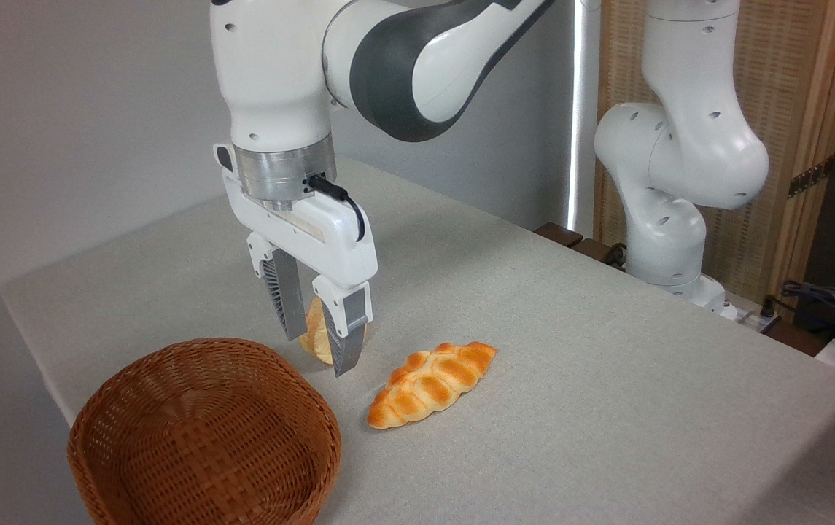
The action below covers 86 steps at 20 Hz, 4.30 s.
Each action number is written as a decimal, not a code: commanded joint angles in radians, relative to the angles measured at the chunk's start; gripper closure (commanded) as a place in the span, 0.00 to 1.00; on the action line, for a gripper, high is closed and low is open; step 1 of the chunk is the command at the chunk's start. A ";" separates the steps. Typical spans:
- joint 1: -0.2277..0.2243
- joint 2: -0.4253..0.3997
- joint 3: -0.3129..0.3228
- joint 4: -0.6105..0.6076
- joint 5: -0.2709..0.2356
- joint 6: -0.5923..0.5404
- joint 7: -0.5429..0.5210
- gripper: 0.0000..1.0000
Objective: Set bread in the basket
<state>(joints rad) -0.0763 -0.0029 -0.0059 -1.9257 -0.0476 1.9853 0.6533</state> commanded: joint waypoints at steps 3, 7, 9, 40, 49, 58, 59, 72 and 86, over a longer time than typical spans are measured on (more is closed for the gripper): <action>-0.003 0.014 0.004 0.021 0.000 0.000 0.016 0.00; -0.003 0.014 0.004 0.021 0.000 -0.002 0.016 0.00; -0.003 0.014 0.004 0.021 0.000 -0.002 0.016 0.00; -0.008 0.043 -0.071 0.014 -0.020 -0.013 0.003 0.00; -0.020 0.066 -0.158 0.013 -0.087 -0.028 -0.052 0.00; -0.033 0.078 -0.164 0.011 0.005 -0.155 -0.038 0.00; -0.039 0.080 -0.164 0.010 0.006 -0.155 -0.038 0.00; -0.039 0.101 -0.161 0.011 0.008 -0.163 0.025 0.68; -0.037 0.089 -0.154 0.077 -0.006 -0.163 0.026 0.68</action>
<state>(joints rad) -0.1106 0.0922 -0.1700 -1.8724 -0.0475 1.8474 0.6624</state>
